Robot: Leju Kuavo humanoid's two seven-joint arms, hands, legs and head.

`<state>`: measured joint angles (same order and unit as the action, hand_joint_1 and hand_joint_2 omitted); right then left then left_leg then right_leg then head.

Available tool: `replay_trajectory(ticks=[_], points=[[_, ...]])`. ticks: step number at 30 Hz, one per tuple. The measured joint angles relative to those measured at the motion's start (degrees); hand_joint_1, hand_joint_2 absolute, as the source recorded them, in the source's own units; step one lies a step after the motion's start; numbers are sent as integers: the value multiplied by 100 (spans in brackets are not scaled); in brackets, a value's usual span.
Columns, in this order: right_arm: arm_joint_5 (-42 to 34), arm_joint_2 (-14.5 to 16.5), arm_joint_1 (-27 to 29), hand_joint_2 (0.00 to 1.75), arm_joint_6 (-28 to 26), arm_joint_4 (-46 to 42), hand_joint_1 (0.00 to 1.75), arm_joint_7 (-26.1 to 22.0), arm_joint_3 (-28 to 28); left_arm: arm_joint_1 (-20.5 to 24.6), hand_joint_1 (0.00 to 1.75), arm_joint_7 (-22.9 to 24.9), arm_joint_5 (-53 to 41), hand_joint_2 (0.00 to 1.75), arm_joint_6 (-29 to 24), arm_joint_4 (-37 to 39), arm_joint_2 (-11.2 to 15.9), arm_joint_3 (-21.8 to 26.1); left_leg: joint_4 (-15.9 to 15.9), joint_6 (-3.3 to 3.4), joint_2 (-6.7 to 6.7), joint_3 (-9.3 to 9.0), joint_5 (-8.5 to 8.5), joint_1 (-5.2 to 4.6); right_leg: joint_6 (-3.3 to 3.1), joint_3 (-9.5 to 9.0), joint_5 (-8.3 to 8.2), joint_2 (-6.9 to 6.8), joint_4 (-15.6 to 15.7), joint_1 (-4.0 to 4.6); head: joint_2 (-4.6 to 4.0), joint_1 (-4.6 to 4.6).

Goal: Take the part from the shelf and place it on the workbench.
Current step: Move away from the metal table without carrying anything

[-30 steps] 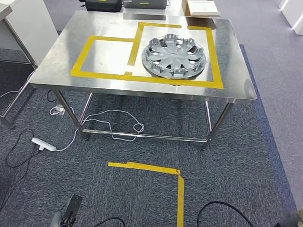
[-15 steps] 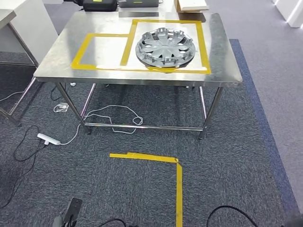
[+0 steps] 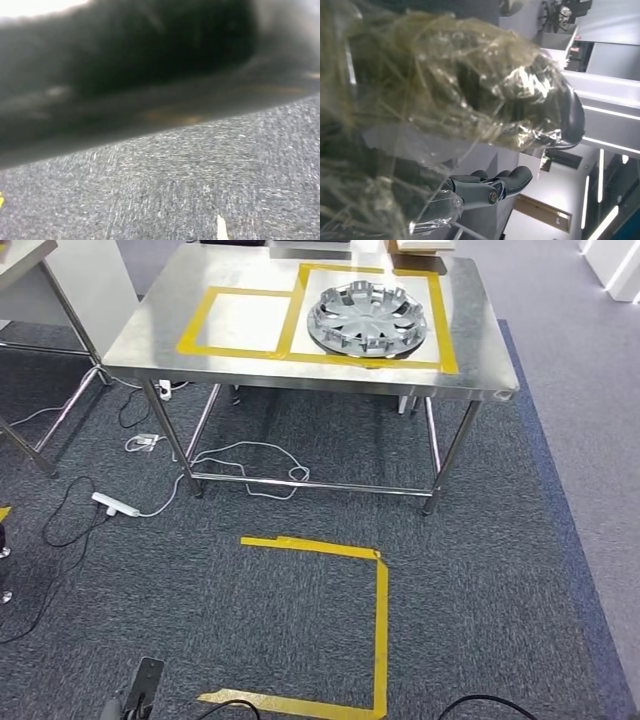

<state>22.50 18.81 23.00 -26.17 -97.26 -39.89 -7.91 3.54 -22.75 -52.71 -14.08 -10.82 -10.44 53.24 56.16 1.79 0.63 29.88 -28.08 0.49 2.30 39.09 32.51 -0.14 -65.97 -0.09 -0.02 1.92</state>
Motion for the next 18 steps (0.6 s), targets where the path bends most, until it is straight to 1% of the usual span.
replay_trajectory(ticks=[1,2,3,4,5,6,7,8,9,10,11,12,13,14,15,16,17,18], points=[[-19,5,-5,0,45,61,0,0,-73,-1,0,-4,-3,0,-1,0,0,9,3,0,4,98,76,-2,21,49,168,0,-359,-9,-1,-2],[-26,9,-10,0,85,133,0,1,-147,-2,0,-7,-7,0,-3,0,-2,20,6,-5,7,195,153,-3,34,53,174,0,-645,-11,-1,-2],[-15,12,-18,0,112,211,0,4,-218,-4,0,-7,-8,0,-5,0,-4,33,10,-15,11,290,228,-4,36,0,29,0,-793,-12,-1,-2],[8,16,-31,0,136,295,0,7,-290,-5,0,-7,-8,0,-9,0,-8,49,14,-28,14,378,300,-5,28,-143,-187,0,-753,-12,-1,-2],[35,19,-51,0,152,378,0,8,-363,-5,0,-7,-8,0,-12,0,-13,67,17,-45,15,447,370,-7,7,-404,-355,0,-496,-11,-1,-1],[61,23,-74,0,167,451,0,8,-430,-4,0,-7,-7,0,-15,0,-18,82,22,-66,13,497,430,-14,-21,-763,-382,-1,-60,-6,0,-1],[82,28,-98,0,180,512,0,5,-488,-3,0,-8,-7,0,-17,0,-23,96,29,-89,12,524,482,-24,-48,-1133,-292,-1,453,-1,0,2],[106,32,-125,0,187,566,0,5,-533,-1,0,-8,-7,0,-19,0,-26,104,34,-117,11,535,533,-32,-77,-1419,-151,1,880,6,0,6],[139,36,-147,0,188,626,0,10,-580,0,0,-9,-8,0,-21,0,-28,111,31,-150,13,543,579,-34,-106,-1580,-33,3,1153,19,0,9],[186,39,-163,0,186,705,0,24,-636,0,0,-8,-9,0,-25,0,-31,117,22,-188,15,547,627,-29,-142,-1619,-1,4,1265,30,-1,13],[245,43,-182,0,194,810,0,40,-707,-3,0,-7,-10,0,-32,0,-33,125,20,-226,14,559,661,-15,-191,-1592,-30,2,1275,28,-1,10],[316,47,-210,0,220,948,0,51,-802,-11,0,-5,-13,0,-44,0,-34,132,52,-260,8,582,615,-3,-244,-1559,-77,-5,1281,26,-1,13],[393,54,-252,0,266,1115,0,52,-914,-21,0,-2,-14,0,-57,0,-37,143,169,-288,0,628,475,4,-296,-1519,-132,-12,1289,18,-1,22],[479,62,-310,0,340,1313,0,43,-1048,-29,0,1,-15,0,-69,0,-41,157,405,-311,-8,709,240,10,-334,-1469,-186,-19,1295,11,-1,31],[566,67,-371,0,419,1526,0,31,-1199,-34,0,3,-15,0,-78,0,-46,174,742,-331,-15,811,-44,10,-358,-1414,-230,-25,1291,18,-1,43],[645,71,-426,0,489,1735,0,22,-1358,-35,0,5,-13,0,-82,0,-52,193,1131,-348,-17,915,-281,11,-367,-1356,-271,-30,1283,24,-1,46],[726,72,-475,0,541,1946,0,16,-1524,-38,0,7,-11,0,-86,0,-56,213,1445,-360,-18,976,-417,11,-365,-1300,-306,-34,1268,31,-1,46],[807,73,-520,0,563,2145,0,11,-1679,-43,0,9,-9,0,-91,0,-57,231,1584,-362,-19,951,-432,11,-360,-1257,-333,-29,1246,37,0,47]])
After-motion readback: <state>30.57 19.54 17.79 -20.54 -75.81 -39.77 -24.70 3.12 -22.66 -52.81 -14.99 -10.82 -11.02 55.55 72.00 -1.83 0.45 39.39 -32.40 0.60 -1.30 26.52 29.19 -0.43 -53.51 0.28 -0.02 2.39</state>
